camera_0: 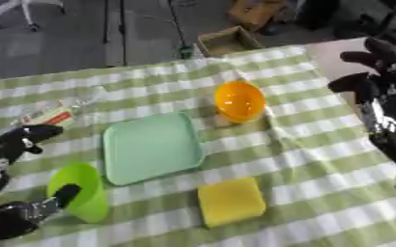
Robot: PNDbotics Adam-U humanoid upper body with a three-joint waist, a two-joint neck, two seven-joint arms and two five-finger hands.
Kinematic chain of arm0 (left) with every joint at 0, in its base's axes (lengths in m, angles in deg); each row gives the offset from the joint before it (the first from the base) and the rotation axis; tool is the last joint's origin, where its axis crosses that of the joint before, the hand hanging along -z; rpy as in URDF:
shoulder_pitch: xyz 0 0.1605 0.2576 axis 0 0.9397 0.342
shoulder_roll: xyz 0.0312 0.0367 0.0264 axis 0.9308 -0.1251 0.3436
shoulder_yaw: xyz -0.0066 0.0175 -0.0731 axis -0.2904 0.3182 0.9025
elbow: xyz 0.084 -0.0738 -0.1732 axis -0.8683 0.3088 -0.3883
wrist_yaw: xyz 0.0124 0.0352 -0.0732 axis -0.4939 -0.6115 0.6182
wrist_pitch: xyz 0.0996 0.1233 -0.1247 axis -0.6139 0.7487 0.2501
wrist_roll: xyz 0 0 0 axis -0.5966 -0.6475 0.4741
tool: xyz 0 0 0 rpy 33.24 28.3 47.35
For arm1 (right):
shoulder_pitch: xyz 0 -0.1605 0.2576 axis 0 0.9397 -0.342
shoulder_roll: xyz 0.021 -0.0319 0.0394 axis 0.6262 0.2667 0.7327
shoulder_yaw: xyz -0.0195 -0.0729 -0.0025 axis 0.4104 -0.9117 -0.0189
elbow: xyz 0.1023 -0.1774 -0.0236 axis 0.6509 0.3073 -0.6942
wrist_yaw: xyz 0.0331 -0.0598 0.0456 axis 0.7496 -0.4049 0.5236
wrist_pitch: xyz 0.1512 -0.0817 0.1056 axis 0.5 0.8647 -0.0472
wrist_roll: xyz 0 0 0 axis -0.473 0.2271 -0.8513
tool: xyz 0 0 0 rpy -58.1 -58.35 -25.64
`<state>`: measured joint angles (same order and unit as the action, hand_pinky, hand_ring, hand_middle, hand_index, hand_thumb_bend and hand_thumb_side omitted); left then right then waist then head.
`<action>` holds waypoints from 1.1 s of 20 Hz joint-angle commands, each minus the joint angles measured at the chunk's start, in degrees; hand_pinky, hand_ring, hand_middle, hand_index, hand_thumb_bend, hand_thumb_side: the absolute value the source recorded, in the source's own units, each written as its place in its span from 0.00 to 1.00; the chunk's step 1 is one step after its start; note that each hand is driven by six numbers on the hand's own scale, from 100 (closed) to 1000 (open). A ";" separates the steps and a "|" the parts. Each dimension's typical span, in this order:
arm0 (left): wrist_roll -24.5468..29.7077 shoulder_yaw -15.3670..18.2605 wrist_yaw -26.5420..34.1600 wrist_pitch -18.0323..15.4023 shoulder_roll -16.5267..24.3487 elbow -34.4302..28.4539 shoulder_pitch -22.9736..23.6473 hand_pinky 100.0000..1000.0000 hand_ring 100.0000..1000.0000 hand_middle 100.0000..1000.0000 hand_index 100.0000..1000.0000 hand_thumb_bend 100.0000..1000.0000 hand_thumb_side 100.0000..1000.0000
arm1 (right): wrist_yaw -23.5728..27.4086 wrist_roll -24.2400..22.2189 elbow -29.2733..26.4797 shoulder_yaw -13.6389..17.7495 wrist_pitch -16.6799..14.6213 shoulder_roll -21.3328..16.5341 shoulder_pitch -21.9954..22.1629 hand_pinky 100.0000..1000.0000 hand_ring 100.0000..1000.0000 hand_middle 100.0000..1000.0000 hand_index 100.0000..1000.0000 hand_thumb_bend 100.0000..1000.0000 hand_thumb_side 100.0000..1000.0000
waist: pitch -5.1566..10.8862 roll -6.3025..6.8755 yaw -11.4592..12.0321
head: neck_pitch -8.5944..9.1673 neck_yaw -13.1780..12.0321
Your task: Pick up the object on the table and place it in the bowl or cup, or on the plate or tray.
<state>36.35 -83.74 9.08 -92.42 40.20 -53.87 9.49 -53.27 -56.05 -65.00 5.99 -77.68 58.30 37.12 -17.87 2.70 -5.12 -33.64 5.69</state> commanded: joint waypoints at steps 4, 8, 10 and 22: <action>7.21 -0.78 -4.19 -1.01 2.05 -1.17 -0.87 0.72 0.85 0.81 0.92 0.61 0.70 | -0.33 -0.24 -1.42 0.10 -0.11 -0.69 -0.42 0.67 0.63 0.82 1.00 0.00 0.46 | 5.21 -0.70 -0.03 | 0.40 -0.27; 11.07 -0.20 -8.89 -1.15 2.08 -1.17 -0.66 0.74 0.84 0.80 0.91 0.65 0.68 | -0.37 -0.25 -1.42 0.15 -0.02 -0.64 -0.37 0.67 0.63 0.82 1.00 0.00 0.46 | 5.24 -0.63 0.26 | 0.09 -0.36; 11.76 0.12 -11.00 -0.76 2.04 -1.17 -0.44 0.74 0.84 0.80 0.91 0.67 0.67 | -0.38 -0.23 -1.42 0.17 -0.03 -0.62 -0.37 0.67 0.63 0.82 1.00 0.00 0.46 | 5.24 -0.62 0.28 | 0.02 -0.38; 3.89 -0.38 -15.71 5.09 1.94 -1.17 0.62 0.27 0.57 0.58 0.72 0.07 0.00 | -0.44 -0.14 -1.42 0.23 -0.04 -0.57 -0.43 0.67 0.62 0.82 1.00 0.00 0.47 | 5.11 -0.66 0.09 | -0.41 -0.70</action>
<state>41.26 -84.16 -6.47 -88.24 41.04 -54.52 10.28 -53.31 -56.18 -65.00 5.99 -77.55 58.31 37.13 -17.87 2.70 -5.00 -33.79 5.17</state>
